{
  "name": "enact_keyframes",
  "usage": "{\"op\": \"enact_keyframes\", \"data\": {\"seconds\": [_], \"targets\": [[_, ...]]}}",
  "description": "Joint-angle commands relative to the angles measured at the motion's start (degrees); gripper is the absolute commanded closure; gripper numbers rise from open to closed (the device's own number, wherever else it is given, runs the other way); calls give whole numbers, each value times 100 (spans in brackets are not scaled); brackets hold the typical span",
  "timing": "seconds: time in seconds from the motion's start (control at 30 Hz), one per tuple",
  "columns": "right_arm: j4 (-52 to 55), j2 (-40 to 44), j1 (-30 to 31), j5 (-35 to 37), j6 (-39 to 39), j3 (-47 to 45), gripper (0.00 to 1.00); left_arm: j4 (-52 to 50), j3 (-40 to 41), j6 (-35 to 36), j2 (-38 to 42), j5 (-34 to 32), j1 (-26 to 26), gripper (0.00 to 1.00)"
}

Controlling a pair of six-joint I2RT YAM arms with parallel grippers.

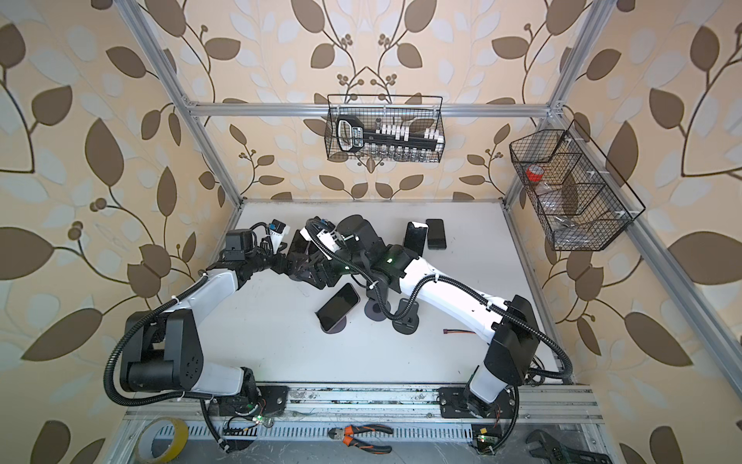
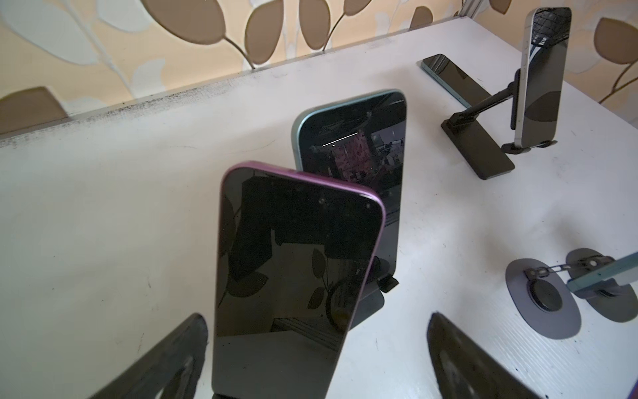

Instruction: Remove the phone from the phone stand

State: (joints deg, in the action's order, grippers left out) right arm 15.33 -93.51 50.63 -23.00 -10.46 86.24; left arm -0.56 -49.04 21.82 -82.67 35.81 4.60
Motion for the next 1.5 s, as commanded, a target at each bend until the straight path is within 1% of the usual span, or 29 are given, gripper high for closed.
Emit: {"op": "enact_keyframes", "data": {"seconds": [0.0, 0.17, 0.53, 0.73, 1.07, 1.37, 1.47], "targets": [[0, -115, 27, -64, 70, 33, 28, 179, -339, 261, -163, 313, 47, 1], [21, -211, 27, -116, 79, 103, 28, 65, -480, 327, -326, 292, 42, 1], [128, -341, 27, -96, 202, 227, 29, 146, -505, 314, -490, 209, 49, 2], [141, -356, 26, -90, 215, 218, 28, 91, -588, 306, -609, 260, 42, 5], [163, -382, 24, -81, 220, 236, 28, 56, -658, 305, -675, 336, 54, 12], [198, -387, 26, -60, 246, 240, 28, 38, -739, 297, -786, 276, 57, 13], [199, -413, 31, -70, 246, 277, 28, 73, -750, 223, -829, 301, 52, 15]]}}
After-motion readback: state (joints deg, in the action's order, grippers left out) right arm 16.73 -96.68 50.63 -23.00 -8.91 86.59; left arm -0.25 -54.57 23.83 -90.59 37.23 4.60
